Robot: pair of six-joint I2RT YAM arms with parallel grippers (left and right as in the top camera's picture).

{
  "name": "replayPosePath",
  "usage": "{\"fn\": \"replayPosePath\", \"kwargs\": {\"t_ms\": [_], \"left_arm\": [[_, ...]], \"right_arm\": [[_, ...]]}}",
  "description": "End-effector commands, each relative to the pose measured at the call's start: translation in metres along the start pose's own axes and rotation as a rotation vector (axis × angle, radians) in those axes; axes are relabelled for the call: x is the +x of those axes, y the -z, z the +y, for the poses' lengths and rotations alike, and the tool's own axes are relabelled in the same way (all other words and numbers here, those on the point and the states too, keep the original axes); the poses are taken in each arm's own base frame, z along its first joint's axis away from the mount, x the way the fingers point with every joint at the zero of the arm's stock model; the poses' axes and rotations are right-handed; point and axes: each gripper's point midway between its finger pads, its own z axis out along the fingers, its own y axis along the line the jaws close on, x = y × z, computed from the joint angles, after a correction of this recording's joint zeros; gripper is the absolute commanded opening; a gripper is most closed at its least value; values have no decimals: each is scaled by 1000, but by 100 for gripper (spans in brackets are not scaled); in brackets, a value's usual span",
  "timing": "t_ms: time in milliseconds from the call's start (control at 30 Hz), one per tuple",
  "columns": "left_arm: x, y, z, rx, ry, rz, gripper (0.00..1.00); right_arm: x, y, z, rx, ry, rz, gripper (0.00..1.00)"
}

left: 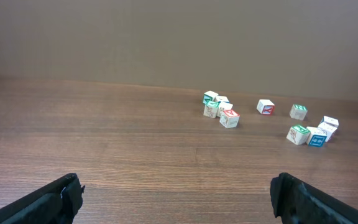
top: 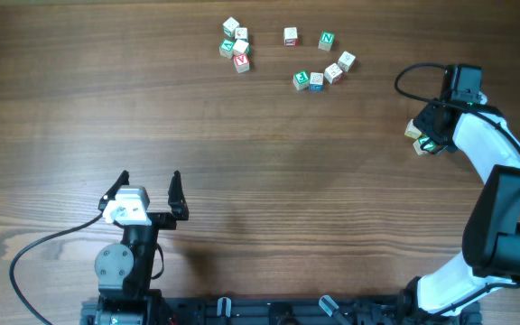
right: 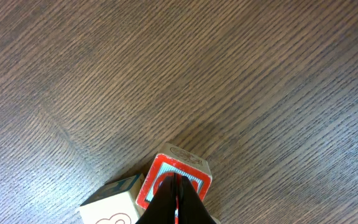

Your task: Form a circle

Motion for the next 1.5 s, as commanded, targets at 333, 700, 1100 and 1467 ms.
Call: {"fn": "replayPosePath", "kwargs": {"t_ms": [333,700,1100,1467], "left_arm": [[2,0,-4,20,6,1,100],[2,0,-4,20,6,1,100],[2,0,-4,20,6,1,100],[2,0,-4,20,6,1,100]], "right_arm": [[-1,-19,-1,23,-19,-5,4],[-17,13,4,2,-19,-16,4],[-3,14,6,-37,-22,7,4],[17,4,5,-38,-37,85,4]]}}
